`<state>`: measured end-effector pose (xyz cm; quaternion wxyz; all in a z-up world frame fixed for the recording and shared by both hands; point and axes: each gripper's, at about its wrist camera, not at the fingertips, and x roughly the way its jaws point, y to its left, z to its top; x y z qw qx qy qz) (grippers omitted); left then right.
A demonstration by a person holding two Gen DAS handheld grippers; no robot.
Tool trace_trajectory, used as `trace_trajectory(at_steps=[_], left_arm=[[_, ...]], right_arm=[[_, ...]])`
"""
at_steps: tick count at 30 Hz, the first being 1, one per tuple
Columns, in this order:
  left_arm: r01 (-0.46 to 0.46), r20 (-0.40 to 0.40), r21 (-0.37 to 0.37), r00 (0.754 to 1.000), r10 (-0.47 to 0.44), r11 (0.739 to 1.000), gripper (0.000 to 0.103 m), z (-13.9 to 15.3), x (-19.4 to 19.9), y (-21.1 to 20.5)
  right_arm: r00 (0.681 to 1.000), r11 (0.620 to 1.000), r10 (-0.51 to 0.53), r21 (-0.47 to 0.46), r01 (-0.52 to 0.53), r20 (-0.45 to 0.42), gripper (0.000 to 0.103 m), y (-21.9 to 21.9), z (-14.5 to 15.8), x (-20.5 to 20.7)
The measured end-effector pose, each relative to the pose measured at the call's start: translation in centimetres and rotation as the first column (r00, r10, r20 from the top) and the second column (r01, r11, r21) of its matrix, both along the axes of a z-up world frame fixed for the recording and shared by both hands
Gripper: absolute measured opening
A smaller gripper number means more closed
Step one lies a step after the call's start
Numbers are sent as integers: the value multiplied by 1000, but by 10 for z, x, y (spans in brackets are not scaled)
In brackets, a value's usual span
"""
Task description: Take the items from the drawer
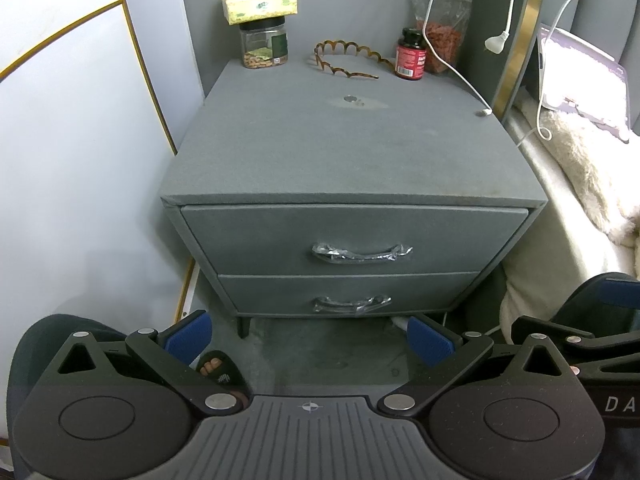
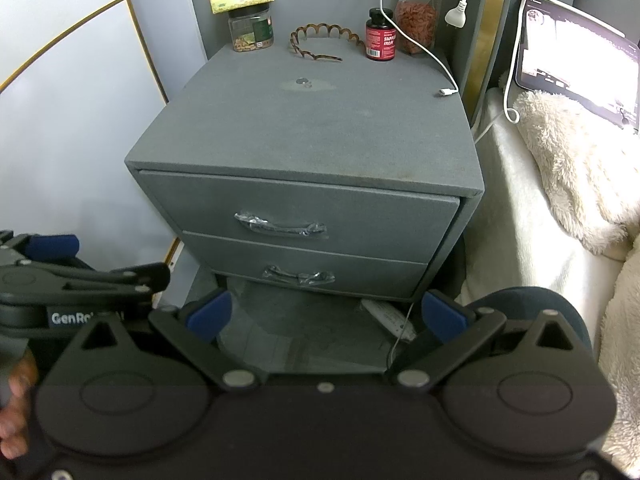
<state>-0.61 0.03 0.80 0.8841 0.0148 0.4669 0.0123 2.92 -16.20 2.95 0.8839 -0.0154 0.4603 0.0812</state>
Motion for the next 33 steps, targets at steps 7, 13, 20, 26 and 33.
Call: trace_trajectory(at_steps=[7, 13, 20, 26, 33], left_arm=[[-2, 0, 4, 1000, 2, 1000, 103, 0, -1, 0], [1, -1, 8, 1000, -1, 1000, 103, 0, -2, -1], [-3, -1, 5, 1000, 3, 1000, 103, 1, -1, 2], [-13, -25, -5, 1000, 12, 1000, 103, -9, 5, 5], [120, -56, -77, 991, -124, 990, 103, -37, 47, -4]], right_arm=[[1000, 1000, 1, 1, -1, -1, 103, -1, 0, -1], [1000, 1000, 0, 0, 0, 0, 103, -1, -1, 0], [1000, 1000, 2, -1, -2, -4, 103, 1, -2, 0], [1000, 1000, 7, 1, -7, -25, 103, -4, -8, 6], [990, 992, 109, 78, -102, -90, 103, -35, -28, 32]])
